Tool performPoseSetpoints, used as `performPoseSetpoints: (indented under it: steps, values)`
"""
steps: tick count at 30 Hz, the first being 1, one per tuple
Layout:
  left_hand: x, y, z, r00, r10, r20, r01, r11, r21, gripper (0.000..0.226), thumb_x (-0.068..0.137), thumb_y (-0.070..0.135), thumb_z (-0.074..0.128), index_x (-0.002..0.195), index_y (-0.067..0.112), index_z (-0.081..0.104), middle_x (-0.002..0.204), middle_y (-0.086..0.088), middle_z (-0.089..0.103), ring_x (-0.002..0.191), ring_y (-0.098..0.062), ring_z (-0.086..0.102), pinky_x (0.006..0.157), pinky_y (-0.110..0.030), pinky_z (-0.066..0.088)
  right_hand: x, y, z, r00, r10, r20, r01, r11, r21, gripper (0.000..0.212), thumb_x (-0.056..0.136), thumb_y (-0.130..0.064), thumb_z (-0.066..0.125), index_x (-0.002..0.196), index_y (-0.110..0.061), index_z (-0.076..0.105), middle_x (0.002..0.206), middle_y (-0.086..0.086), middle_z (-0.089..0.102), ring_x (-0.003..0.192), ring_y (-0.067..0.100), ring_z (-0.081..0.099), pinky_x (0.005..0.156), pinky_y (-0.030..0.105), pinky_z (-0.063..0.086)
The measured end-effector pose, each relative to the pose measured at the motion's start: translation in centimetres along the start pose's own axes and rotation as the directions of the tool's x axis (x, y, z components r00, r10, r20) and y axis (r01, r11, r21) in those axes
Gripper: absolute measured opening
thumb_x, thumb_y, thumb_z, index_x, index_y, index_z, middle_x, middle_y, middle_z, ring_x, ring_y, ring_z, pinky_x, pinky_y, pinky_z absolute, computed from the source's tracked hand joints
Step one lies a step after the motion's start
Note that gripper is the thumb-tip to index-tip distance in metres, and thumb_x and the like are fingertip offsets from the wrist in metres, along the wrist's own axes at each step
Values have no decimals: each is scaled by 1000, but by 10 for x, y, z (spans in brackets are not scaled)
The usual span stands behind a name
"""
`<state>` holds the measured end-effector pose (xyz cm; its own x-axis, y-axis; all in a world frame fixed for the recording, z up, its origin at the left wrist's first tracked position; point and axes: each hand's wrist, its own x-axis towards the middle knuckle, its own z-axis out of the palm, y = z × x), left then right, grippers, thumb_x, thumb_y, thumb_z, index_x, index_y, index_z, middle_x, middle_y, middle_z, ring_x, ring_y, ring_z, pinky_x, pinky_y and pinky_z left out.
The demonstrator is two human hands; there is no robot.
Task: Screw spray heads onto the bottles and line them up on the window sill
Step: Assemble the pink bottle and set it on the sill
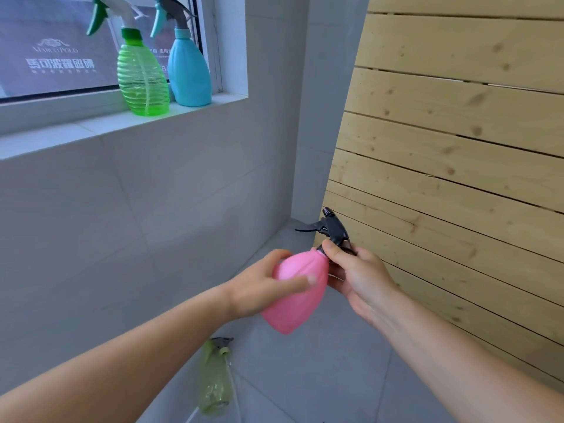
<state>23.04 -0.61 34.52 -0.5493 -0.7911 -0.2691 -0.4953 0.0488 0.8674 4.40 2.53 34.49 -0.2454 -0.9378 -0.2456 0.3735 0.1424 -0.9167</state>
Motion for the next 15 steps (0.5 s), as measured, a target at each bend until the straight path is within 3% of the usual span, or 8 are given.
performPoseSetpoints:
  steps: [2, 3, 5, 8, 12, 15]
  values:
    - [0, -6, -5, 993, -41, 108, 62, 979, -196, 71, 70, 63, 72, 131, 28, 61, 122, 2, 74, 109, -17, 72, 102, -40, 57, -2, -1, -1, 998, 17, 52, -18, 1000, 4, 10, 90, -14, 67, 97, -6, 68, 101, 16, 75, 85, 27, 70, 81, 41, 57]
    - [0, -8, -7, 990, -48, 129, 77, 971, -228, 72, 69, 63, 74, 130, 27, 62, 120, 0, 76, 108, -19, 74, 101, -41, 58, -3, 0, -1, 997, 21, 68, -21, 1000, 7, 12, 90, -14, 67, 99, -6, 67, 101, 17, 76, 86, 26, 71, 80, 40, 57]
    - [0, -10, -4, 992, -55, 112, 79, 973, -219, 76, 65, 63, 76, 128, 24, 62, 117, -2, 78, 105, -20, 76, 96, -39, 61, -4, 3, 0, 998, 16, 68, -16, 1000, 4, 13, 89, -14, 67, 99, -5, 67, 100, 17, 76, 86, 26, 72, 80, 40, 58]
    - [1, -2, 2, 1000, -5, -30, 2, 995, -97, 62, 65, 55, 78, 117, 24, 64, 107, 1, 76, 93, -17, 76, 83, -36, 63, -4, 5, 3, 1000, -17, 17, 17, 1000, -9, 10, 89, -13, 67, 96, -5, 68, 102, 19, 75, 86, 29, 71, 83, 43, 57]
    - [1, 5, 9, 983, 47, -178, -32, 996, 84, 61, 63, 59, 79, 111, 26, 59, 105, 4, 70, 97, -18, 71, 78, -36, 61, -1, 1, 3, 997, -72, -27, 71, 997, -34, 8, 89, -12, 68, 95, -6, 69, 99, 18, 74, 84, 27, 70, 82, 42, 58]
    - [-1, 0, 13, 997, 9, -72, -16, 995, -99, 68, 61, 67, 76, 116, 30, 61, 111, 4, 73, 100, -17, 74, 86, -37, 63, -1, -5, 1, 998, -69, -6, 69, 997, -37, 5, 87, -14, 70, 88, -9, 70, 94, 16, 75, 80, 26, 70, 79, 39, 57]
